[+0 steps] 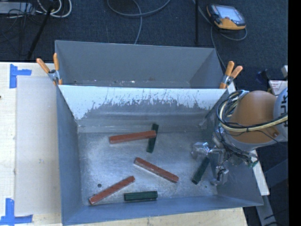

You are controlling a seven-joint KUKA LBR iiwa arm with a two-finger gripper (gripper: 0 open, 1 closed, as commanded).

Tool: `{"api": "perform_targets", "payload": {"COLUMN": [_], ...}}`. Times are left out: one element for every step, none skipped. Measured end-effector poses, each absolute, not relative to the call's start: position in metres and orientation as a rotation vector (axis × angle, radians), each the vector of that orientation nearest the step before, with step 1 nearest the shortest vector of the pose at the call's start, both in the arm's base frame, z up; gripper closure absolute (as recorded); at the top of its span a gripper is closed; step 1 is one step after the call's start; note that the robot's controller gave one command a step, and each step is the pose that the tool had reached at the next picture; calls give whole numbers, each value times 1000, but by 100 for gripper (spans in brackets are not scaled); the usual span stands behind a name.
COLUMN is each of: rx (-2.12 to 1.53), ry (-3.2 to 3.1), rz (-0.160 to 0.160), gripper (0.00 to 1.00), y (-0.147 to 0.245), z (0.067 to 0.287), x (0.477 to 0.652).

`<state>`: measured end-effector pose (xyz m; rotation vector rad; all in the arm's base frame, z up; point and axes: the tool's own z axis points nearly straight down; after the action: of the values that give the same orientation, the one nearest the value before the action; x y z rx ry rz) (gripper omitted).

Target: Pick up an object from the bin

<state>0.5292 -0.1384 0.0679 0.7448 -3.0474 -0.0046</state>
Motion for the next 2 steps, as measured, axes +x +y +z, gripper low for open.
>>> {"api": "perform_targets", "payload": {"rx": [1176,1534], "ry": [-2916,-2742], "rz": [0,-1], "gripper": [0,0], "y": [-127,-124], "z": [100,102], "x": [535,536]}}
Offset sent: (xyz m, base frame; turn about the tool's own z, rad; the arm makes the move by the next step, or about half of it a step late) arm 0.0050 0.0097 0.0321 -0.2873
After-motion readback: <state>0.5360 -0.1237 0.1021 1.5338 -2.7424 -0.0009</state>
